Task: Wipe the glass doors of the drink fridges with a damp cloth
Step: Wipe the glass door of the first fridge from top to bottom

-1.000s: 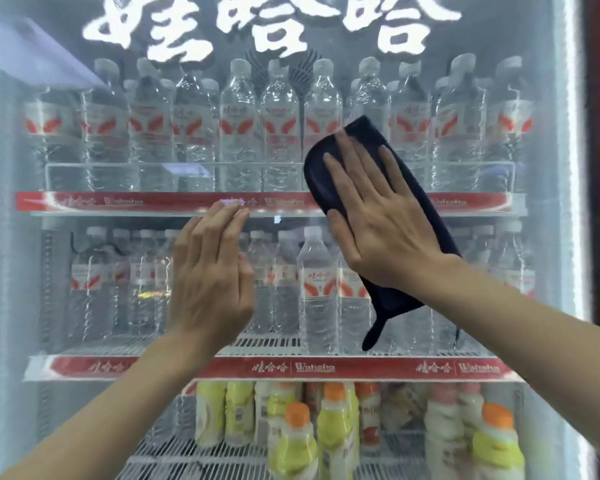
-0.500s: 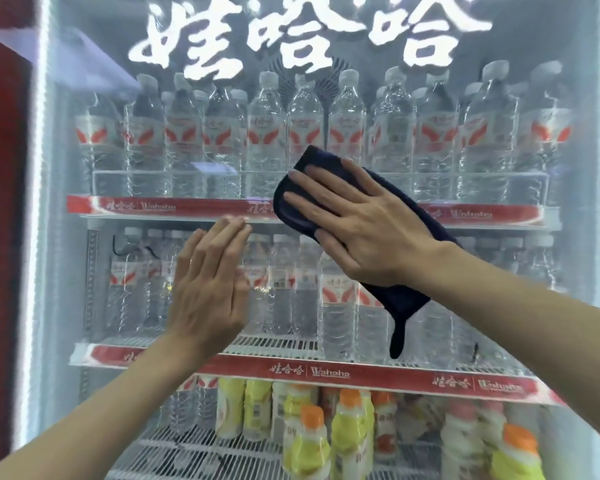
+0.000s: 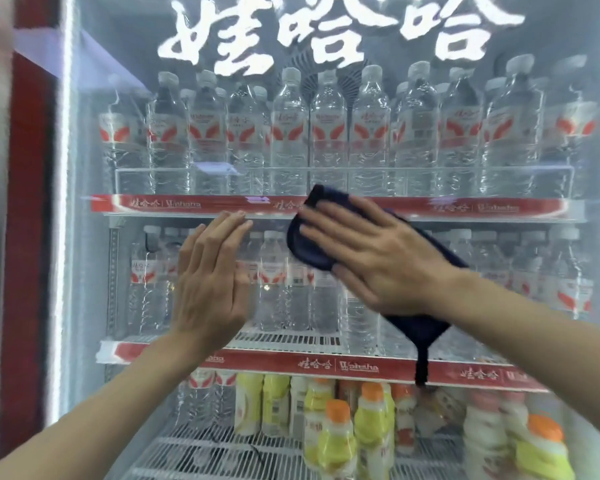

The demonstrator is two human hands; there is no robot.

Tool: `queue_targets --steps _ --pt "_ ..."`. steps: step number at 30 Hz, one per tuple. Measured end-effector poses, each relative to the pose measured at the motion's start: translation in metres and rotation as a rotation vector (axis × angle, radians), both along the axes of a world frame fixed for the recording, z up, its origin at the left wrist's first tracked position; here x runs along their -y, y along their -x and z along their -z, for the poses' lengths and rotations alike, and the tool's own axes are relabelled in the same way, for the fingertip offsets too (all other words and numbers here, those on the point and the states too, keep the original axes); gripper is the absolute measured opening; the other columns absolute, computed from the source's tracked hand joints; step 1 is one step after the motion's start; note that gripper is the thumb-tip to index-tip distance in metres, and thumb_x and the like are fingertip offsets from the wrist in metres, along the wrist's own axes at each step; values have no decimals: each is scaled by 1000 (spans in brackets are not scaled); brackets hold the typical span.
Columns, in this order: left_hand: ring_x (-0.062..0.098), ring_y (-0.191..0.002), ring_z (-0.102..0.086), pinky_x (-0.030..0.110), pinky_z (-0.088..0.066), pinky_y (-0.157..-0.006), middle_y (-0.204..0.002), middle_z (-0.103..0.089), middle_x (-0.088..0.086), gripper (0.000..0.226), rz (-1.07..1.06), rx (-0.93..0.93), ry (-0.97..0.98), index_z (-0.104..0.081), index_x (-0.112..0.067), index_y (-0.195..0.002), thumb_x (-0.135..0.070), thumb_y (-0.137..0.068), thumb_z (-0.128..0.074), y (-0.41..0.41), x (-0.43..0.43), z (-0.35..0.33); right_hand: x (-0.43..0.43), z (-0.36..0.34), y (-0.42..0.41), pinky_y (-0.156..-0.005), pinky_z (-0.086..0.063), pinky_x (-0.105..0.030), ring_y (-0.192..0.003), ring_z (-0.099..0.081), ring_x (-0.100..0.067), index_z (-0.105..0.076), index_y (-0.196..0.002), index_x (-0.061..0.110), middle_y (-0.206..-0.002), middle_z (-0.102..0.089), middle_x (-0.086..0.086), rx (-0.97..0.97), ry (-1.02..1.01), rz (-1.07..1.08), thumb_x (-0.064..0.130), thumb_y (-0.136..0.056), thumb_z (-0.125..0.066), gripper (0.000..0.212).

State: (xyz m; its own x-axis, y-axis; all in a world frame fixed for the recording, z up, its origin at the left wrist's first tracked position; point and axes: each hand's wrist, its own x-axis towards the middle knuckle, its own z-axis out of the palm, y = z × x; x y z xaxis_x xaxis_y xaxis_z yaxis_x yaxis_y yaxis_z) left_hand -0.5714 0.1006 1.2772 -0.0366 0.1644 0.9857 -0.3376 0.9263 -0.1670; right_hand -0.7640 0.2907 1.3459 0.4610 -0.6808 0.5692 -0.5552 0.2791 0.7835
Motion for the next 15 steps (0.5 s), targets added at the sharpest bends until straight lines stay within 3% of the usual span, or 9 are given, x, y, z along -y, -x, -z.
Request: queue_targets --steps 4,9,11,15 --pt "26 -144 -38 54 -27 -120 -148 -50 13 51 -40 35 -15 -51 0 -141 -12 -93 -40 -8 18 0 17 -38 -15 -130 -9 -51 -160 -9 -24 -20 -164 11 -172 -12 -8 143 213 -4 40 -107 -27 65" --pt "25 -145 -37 52 -24 -122 -148 -50 12 51 -32 31 -2 -52 -1 -141 -14 -94 -39 -7 23 4 35 2 -32 -129 -7 -53 -161 -4 -26 -14 -165 10 -173 -6 -9 252 322 -23 40 -107 -29 66" --pt "25 -145 -38 52 -25 -122 -147 -51 11 50 4 14 -10 -52 -1 -141 -12 -93 -40 -9 21 3 39 28 -40 -129 -8 -55 -161 -3 -28 -14 -164 9 -173 -5 -10 219 272 -16 41 -108 -30 67" --pt "25 -142 -40 56 -31 -116 -147 -50 10 49 79 -25 -27 -53 -2 -140 -9 -93 -42 -22 23 0 36 65 -41 -129 -11 -52 -161 -5 -25 -16 -165 12 -173 -9 -6 20 -59 -31 41 -108 -34 65"
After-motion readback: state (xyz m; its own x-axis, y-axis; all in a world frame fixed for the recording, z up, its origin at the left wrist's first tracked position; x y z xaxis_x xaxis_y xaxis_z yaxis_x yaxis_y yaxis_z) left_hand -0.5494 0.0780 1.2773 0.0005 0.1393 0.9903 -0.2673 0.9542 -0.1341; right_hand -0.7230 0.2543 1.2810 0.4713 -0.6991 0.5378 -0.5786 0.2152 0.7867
